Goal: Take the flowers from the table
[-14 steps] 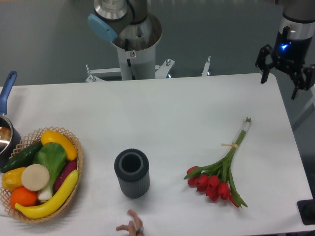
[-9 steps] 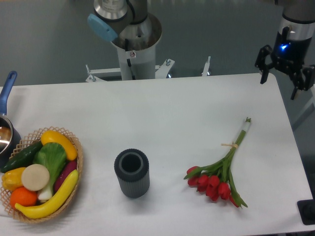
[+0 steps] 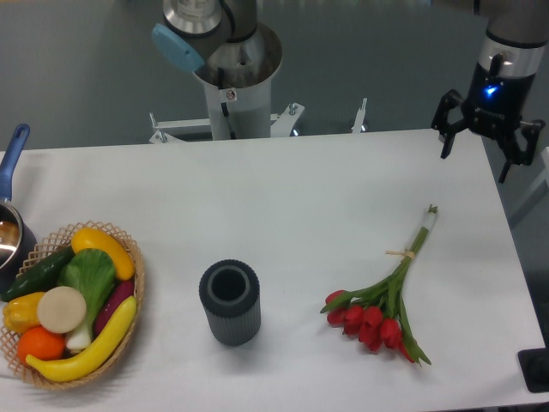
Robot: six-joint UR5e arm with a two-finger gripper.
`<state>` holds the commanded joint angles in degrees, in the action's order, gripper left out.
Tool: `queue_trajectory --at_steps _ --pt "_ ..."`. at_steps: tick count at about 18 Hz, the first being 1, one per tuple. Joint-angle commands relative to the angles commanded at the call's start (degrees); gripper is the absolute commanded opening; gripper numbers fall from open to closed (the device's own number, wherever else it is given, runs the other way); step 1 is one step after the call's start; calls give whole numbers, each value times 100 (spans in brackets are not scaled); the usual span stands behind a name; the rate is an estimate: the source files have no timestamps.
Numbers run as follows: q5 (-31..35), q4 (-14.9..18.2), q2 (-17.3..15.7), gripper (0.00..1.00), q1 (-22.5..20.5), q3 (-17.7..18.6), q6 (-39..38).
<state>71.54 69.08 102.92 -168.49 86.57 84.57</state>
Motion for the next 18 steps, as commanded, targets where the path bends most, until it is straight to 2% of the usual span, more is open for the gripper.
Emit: queue_trajectory --at_steps 4,6,11,12,13,18 --pt "9 -140 246 100 272 9 -589" --pt "17 -272 509 100 413 17 -783" --pt "360 -527 1063 100 685 9 -880" --pt "360 -658 1142 100 703 9 -889" --pt "369 -781 1195 100 703 17 -898" --pt "369 -993 1450 100 817 123 -898"
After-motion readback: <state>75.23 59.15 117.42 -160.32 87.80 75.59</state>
